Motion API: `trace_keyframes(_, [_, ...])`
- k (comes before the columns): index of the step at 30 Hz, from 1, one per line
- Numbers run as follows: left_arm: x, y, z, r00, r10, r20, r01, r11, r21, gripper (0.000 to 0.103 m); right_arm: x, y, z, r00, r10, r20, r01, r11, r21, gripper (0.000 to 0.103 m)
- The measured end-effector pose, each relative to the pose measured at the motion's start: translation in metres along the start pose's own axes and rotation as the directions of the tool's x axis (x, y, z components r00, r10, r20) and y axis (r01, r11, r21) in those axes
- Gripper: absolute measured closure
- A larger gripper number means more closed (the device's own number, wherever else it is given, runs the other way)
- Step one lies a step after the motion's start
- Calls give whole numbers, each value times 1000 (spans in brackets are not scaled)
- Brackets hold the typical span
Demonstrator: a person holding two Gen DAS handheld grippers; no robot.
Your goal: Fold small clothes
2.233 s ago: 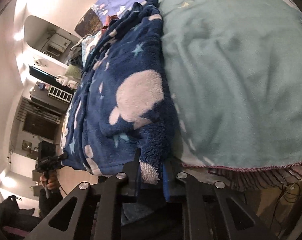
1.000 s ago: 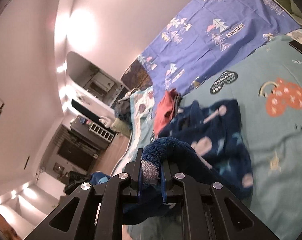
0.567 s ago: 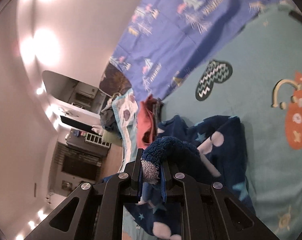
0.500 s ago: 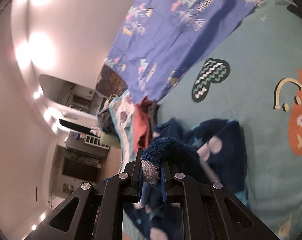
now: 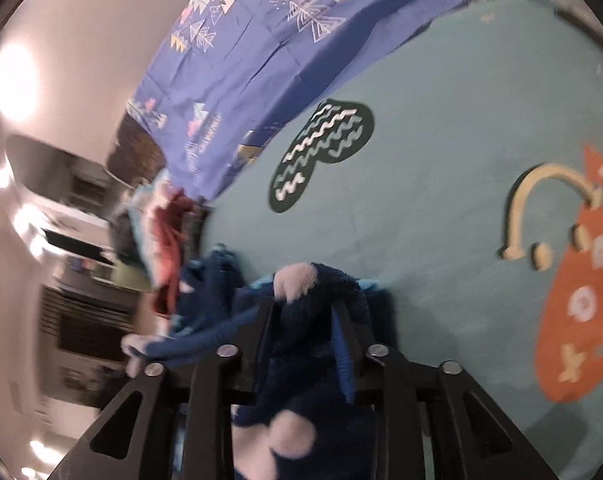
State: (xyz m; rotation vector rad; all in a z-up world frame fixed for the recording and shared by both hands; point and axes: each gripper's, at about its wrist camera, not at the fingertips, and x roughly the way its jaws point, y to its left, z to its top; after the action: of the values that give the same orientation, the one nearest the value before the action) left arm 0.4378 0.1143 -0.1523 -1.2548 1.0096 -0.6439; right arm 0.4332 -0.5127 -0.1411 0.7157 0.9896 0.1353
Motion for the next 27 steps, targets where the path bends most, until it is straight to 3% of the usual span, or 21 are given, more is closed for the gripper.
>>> trace_keyframes(2, [-21,-11,2,999,3,45,-5,999,37,50,-23,22,-5,986,-130,101,140,985,-101,41])
trace_keyframes(4, [-38,-16,1,998,-16,69,12,999,50,47,-48,48,-15,953,-200,225,247,947,-205,41])
trace_keyframes(6, [-53,-18,-4,997,-26,68,21,998,64,45,-67,77,-33,934,-187,305,286,903,-320,41])
trace_keyframes(7, [-60,-18,-10,998,-18,63,13,997,78,43,-72,94,-46,940,-153,306,272,875,-399,41])
trace_keyframes(10, [-69,-10,-31,999,26,21,-28,994,110,42,-62,150,-96,974,-109,199,215,722,-658,41])
trace_keyframes(11, [-67,-7,-41,999,42,-8,-41,992,118,42,-50,168,-117,980,-120,157,197,649,-734,41])
trace_keyframes(13, [-61,1,-59,996,63,-60,-55,990,132,41,-19,195,-152,983,-164,80,156,529,-834,41])
trace_keyframes(15, [-56,11,-80,989,88,-119,-73,989,132,41,20,215,-179,977,-212,-6,89,437,-895,44])
trace_keyframes(16, [-53,17,-91,984,97,-150,-78,989,128,41,37,221,-186,971,-238,-24,81,420,-904,44])
trace_keyframes(17, [-51,21,-99,981,98,-170,-77,989,124,41,54,228,-188,966,-257,-35,78,415,-906,45])
trace_keyframes(19, [-51,28,-115,975,104,-196,-81,989,125,41,83,240,-175,962,-272,-33,96,448,-889,47])
trace_keyframes(22, [-53,34,-130,968,121,-219,-92,986,137,39,102,251,-130,971,-235,41,177,592,-787,47])
trace_keyframes(24, [-56,38,-136,960,161,-230,-126,979,158,39,103,250,-100,953,-262,151,293,668,-684,47])
trace_keyframes(25, [-57,38,-137,955,185,-231,-144,973,180,39,102,249,-89,930,-307,201,362,681,-636,47])
trace_keyframes(27, [-61,34,-138,951,223,-216,-172,958,230,39,90,251,-86,923,-301,237,383,675,-631,46])
